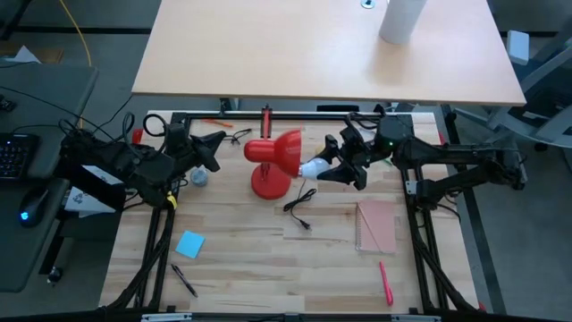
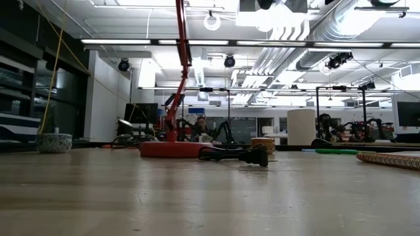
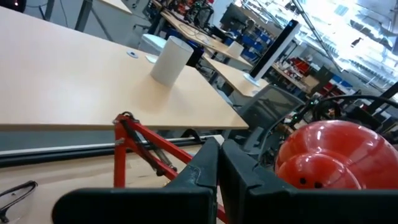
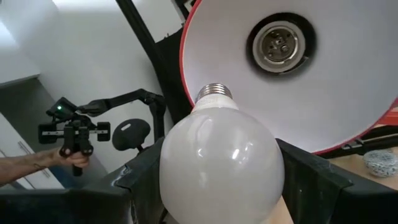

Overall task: Screw lightbulb
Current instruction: Insert the lightbulb into the lamp

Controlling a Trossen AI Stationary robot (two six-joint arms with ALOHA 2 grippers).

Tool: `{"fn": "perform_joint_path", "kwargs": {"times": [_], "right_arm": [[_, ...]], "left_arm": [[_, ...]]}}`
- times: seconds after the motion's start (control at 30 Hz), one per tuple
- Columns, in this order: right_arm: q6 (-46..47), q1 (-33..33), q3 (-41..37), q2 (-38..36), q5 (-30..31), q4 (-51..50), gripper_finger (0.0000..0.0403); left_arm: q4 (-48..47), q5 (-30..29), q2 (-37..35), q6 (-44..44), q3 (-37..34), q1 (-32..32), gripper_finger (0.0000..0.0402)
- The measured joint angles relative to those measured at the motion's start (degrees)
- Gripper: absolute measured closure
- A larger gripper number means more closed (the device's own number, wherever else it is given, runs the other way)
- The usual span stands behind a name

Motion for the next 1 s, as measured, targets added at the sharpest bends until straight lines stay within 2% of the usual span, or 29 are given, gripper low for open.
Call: {"fn": "perform_joint_path", "kwargs": {"times": [0.23, 0.6, 0.83, 1.0], "right_arm": [[-1.0, 1.1, 0.0, -0.1, 1.9, 0.1, 0.0149], [-8.7, -3.6, 0.0, -4.3, 8.2, -4.4, 0.0149], [-12.3, -0.9, 0.0, -4.1, 17.4, -6.1, 0.0149], [-12.0, 0.6, 0.0, -4.1, 18.4, -5.4, 0.0149]], "left_arm": [[0.2, 0.0, 0.0, -1.0, 0.0, 0.0, 0.0401], [0.5, 0.0, 0.4, -2.2, 0.0, 0.5, 0.0401], [0.5, 3.4, 2.8, -8.4, 0.0, 3.5, 0.0401], [0.5, 4.8, 3.5, -12.2, 0.0, 5.2, 0.0401]]}}
